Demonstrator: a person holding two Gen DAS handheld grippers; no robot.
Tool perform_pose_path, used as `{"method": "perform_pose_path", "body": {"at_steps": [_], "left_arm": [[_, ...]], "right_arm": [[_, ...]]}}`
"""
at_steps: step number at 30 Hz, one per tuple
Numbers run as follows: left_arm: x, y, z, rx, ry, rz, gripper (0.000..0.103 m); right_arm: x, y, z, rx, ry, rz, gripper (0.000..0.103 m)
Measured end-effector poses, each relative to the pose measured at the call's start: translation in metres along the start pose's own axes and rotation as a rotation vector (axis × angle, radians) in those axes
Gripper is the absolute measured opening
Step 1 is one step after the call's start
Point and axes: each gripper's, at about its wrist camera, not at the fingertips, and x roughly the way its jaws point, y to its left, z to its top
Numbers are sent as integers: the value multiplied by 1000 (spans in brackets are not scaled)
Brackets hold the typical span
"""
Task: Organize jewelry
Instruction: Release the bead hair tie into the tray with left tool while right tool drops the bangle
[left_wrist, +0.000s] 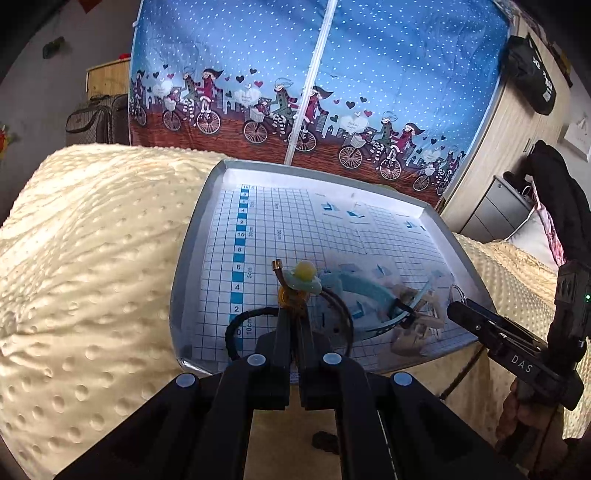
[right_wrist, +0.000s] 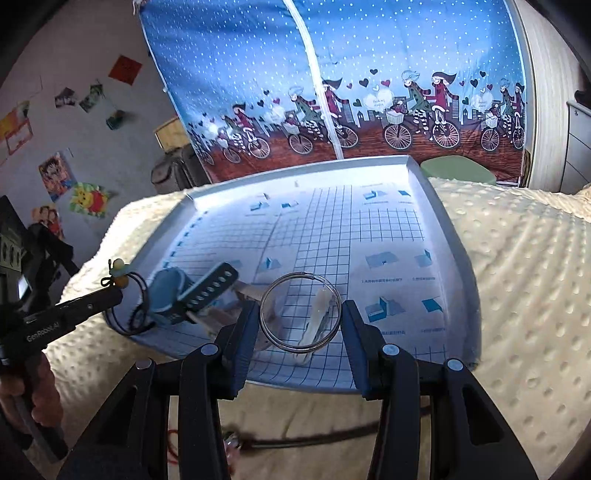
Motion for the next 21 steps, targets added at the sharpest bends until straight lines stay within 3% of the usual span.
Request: {"method": "perform_pose_path", "body": {"at_steps": [7,11,13,14,15,18,21], "left_arm": [[2,8,-7,-33,14,23,5],[-6,7,-7,-40,0,24,35],[-19,7,-8,-62,-55,14,58],[-28,7,-8,-74,-87,13,79],[-38,7,-9,-87,-131,13,89],[-71,1,-12,-79,-240,-18,100],[-103,-9,-15,-42,-311,11,102]], "right_arm": [[8,3,4,-2,29,-33,42],[4,4,3,2,33,-53,57],[-4,6,2,-8,18,-64,58],[-10,8,2,-12,10,-68,58],[-15,8,1,-13,2,-70,59],[-44,12,1,-18,-50,-61,74],[-83,19,-1,-22,-132,-28,90]]}}
